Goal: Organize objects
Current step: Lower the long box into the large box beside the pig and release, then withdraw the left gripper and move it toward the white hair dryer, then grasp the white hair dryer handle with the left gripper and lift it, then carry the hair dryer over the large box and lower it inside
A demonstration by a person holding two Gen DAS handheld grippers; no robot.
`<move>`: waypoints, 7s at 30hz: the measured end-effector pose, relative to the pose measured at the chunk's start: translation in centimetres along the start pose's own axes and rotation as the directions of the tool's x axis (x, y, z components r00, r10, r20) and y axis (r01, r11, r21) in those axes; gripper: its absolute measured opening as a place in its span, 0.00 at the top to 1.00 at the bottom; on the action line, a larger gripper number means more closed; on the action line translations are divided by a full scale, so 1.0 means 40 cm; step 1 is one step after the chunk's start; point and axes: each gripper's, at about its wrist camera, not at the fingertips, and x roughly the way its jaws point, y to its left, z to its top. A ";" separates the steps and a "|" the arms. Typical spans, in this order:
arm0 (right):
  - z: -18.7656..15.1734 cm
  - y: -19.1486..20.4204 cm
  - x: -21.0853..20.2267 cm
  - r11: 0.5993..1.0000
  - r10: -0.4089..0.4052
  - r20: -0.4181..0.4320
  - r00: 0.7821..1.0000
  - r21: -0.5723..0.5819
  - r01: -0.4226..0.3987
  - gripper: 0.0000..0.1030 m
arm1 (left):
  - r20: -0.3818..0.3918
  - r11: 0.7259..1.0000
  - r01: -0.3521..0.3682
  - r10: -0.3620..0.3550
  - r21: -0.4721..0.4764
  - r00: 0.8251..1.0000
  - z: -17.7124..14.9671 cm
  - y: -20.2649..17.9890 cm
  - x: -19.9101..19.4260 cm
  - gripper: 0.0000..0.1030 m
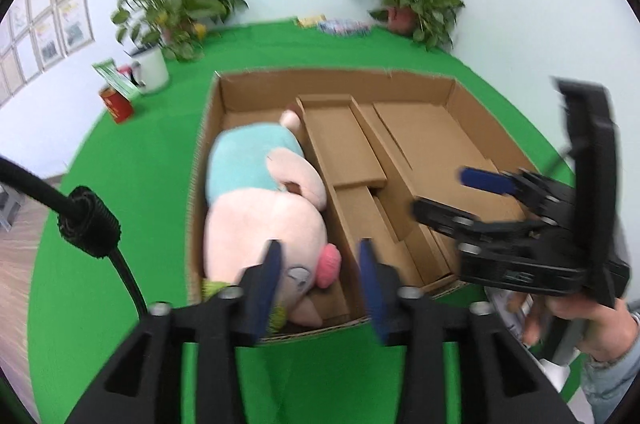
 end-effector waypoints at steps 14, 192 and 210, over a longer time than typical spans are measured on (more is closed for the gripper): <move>-0.133 -0.034 -0.210 0.980 -0.190 0.059 0.980 0.079 0.185 0.21 | -0.037 0.980 -0.037 0.030 -0.195 0.999 -0.099 0.159 -0.036 0.51; 0.005 -0.062 -0.118 0.999 -0.012 0.050 0.999 0.044 0.010 0.41 | -0.166 0.888 0.459 -0.458 -0.035 0.873 0.367 -0.306 0.199 0.70; -0.074 -0.124 0.045 0.973 0.153 -0.225 0.962 0.204 -0.108 0.41 | -0.379 0.921 0.375 -0.387 -0.109 0.841 0.223 -0.301 0.458 0.69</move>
